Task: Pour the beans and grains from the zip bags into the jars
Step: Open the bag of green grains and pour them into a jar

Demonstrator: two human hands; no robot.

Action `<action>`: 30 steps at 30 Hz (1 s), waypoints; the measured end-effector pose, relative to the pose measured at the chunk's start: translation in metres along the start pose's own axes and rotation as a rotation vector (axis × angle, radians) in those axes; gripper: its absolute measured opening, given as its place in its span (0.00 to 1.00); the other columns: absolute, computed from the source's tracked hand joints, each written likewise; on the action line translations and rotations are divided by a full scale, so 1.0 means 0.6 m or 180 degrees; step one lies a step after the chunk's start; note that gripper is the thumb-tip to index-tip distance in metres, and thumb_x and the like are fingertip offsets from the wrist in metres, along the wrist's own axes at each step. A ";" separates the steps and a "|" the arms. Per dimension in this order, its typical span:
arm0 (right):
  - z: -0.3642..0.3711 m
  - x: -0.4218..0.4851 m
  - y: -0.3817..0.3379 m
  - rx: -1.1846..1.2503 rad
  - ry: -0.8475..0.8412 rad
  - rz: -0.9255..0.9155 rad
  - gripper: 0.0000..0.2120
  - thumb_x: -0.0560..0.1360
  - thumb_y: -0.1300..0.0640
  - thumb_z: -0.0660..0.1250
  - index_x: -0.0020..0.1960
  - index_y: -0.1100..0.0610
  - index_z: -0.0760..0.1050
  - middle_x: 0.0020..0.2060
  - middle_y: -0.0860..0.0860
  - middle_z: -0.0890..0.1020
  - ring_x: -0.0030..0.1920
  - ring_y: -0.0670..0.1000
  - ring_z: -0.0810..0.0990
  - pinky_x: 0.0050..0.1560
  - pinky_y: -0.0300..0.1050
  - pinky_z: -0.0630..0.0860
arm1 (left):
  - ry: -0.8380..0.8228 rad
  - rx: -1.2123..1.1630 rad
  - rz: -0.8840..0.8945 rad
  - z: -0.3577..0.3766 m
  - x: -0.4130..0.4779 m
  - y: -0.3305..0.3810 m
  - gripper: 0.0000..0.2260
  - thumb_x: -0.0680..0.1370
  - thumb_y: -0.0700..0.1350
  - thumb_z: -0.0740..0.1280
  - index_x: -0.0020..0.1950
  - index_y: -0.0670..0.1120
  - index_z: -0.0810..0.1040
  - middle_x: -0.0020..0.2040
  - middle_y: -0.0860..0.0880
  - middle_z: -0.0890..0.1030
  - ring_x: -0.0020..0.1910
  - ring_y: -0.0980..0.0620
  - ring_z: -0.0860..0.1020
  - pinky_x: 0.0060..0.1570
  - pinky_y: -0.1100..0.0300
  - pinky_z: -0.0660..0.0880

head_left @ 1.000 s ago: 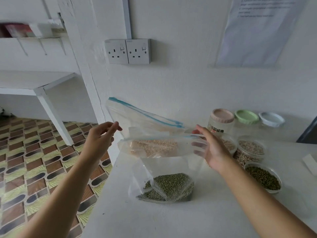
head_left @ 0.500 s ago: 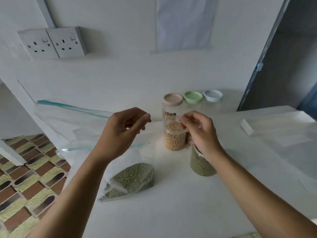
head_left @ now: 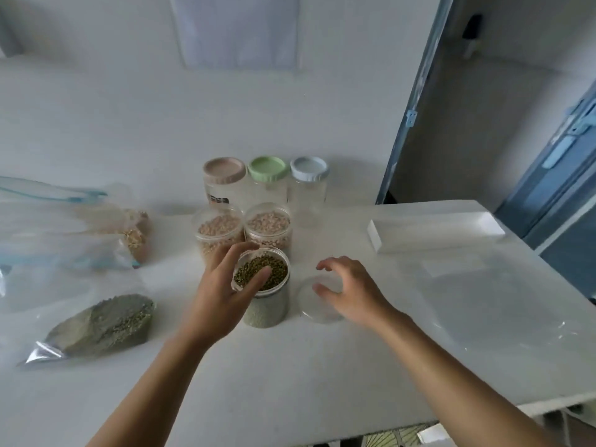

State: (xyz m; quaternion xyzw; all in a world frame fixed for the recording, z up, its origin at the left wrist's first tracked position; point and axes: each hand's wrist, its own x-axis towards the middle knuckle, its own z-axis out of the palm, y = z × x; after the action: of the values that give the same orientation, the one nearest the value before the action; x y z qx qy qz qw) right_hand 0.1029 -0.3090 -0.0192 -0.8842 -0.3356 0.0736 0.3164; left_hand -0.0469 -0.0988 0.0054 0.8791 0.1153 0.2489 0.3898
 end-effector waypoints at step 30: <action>0.001 0.041 -0.108 0.2084 0.0713 -0.0803 0.33 0.65 0.38 0.79 0.59 0.52 0.66 0.59 0.54 0.72 0.66 0.51 0.74 0.71 0.47 0.71 | 0.0242 -0.1288 -0.0407 0.071 -0.012 -0.071 0.43 0.65 0.49 0.84 0.75 0.47 0.66 0.69 0.48 0.76 0.70 0.47 0.74 0.71 0.42 0.71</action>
State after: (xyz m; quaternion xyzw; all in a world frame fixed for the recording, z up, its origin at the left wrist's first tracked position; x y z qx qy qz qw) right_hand 0.0860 -0.2555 0.0220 -0.6903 -0.3640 0.0403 0.6240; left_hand -0.0309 -0.0998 -0.0534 0.7639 0.1331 0.2746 0.5687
